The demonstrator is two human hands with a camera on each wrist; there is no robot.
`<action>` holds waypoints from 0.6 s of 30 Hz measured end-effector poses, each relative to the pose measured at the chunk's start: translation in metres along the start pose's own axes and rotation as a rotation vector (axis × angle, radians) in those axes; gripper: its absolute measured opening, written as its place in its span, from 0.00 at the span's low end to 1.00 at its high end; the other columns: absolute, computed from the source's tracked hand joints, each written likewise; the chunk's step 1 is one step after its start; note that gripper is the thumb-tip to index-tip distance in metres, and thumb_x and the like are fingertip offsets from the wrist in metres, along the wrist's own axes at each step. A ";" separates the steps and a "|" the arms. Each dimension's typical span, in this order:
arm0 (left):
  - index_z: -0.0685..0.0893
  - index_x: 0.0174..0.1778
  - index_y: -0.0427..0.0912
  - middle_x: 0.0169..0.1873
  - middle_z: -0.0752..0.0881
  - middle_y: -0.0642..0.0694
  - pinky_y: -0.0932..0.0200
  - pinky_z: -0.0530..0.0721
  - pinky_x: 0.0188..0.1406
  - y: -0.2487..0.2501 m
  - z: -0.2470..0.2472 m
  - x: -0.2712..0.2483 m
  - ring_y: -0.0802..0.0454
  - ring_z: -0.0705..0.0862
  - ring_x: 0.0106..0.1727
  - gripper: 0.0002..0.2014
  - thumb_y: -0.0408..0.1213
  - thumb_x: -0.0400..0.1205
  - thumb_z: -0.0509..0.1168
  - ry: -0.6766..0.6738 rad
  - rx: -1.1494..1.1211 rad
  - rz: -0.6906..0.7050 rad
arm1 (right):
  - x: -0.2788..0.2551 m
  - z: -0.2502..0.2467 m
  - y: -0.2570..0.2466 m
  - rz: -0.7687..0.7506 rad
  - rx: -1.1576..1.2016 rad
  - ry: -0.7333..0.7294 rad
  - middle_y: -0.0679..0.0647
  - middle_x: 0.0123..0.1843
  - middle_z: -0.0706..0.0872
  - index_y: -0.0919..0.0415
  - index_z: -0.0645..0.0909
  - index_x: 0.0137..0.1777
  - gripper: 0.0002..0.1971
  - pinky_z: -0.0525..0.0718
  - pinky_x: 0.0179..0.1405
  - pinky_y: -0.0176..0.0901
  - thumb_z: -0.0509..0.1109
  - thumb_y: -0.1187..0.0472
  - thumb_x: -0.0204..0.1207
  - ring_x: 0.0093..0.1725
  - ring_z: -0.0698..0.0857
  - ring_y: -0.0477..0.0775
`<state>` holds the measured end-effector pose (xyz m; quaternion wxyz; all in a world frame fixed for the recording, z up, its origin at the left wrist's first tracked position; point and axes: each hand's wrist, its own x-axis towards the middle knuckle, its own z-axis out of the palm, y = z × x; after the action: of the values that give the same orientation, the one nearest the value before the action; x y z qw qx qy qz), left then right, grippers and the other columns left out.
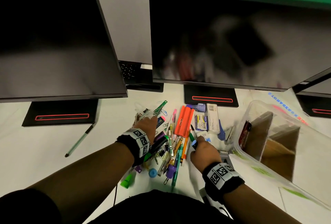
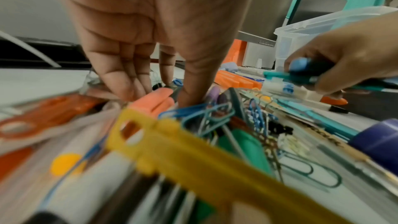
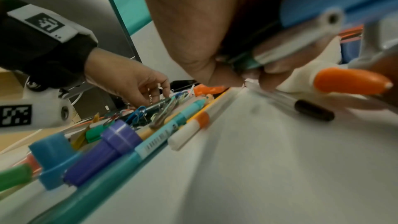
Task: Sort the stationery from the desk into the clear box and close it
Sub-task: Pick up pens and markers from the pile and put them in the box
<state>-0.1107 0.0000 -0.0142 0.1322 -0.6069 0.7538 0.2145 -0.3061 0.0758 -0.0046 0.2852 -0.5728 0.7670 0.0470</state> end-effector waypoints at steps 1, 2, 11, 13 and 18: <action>0.66 0.68 0.38 0.60 0.81 0.37 0.49 0.83 0.55 -0.002 0.001 0.000 0.39 0.82 0.61 0.24 0.30 0.77 0.65 -0.011 -0.001 -0.007 | 0.002 -0.002 -0.001 -0.001 0.010 0.027 0.60 0.61 0.83 0.62 0.70 0.64 0.16 0.81 0.53 0.45 0.61 0.64 0.76 0.60 0.83 0.62; 0.65 0.68 0.38 0.59 0.82 0.37 0.48 0.83 0.53 -0.005 0.003 -0.001 0.39 0.83 0.60 0.25 0.32 0.77 0.66 -0.022 0.001 -0.019 | 0.004 -0.002 -0.003 -0.011 0.008 0.041 0.60 0.63 0.81 0.63 0.69 0.66 0.17 0.81 0.55 0.47 0.60 0.64 0.77 0.61 0.83 0.62; 0.71 0.65 0.37 0.64 0.76 0.37 0.50 0.80 0.57 -0.011 0.009 0.002 0.38 0.79 0.65 0.18 0.33 0.79 0.63 -0.130 -0.046 -0.068 | 0.005 0.010 -0.012 -0.104 -0.088 -0.002 0.63 0.71 0.72 0.65 0.61 0.75 0.24 0.83 0.53 0.51 0.52 0.74 0.79 0.59 0.84 0.62; 0.72 0.64 0.39 0.64 0.76 0.38 0.50 0.79 0.59 -0.014 0.011 0.002 0.39 0.78 0.65 0.16 0.31 0.80 0.59 -0.148 -0.087 -0.058 | 0.004 0.010 -0.010 -0.100 -0.053 0.015 0.62 0.71 0.70 0.64 0.62 0.74 0.24 0.83 0.53 0.51 0.53 0.75 0.78 0.57 0.84 0.62; 0.73 0.63 0.38 0.61 0.80 0.38 0.53 0.76 0.53 -0.017 0.006 0.004 0.40 0.79 0.62 0.14 0.29 0.80 0.57 -0.153 -0.201 -0.051 | 0.007 0.007 -0.011 -0.085 -0.054 0.046 0.62 0.72 0.68 0.63 0.61 0.75 0.24 0.85 0.57 0.51 0.52 0.73 0.79 0.61 0.83 0.62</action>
<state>-0.0955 -0.0034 -0.0241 0.1331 -0.6179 0.7006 0.3311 -0.2946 0.0688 -0.0113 0.2536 -0.6133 0.7468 0.0423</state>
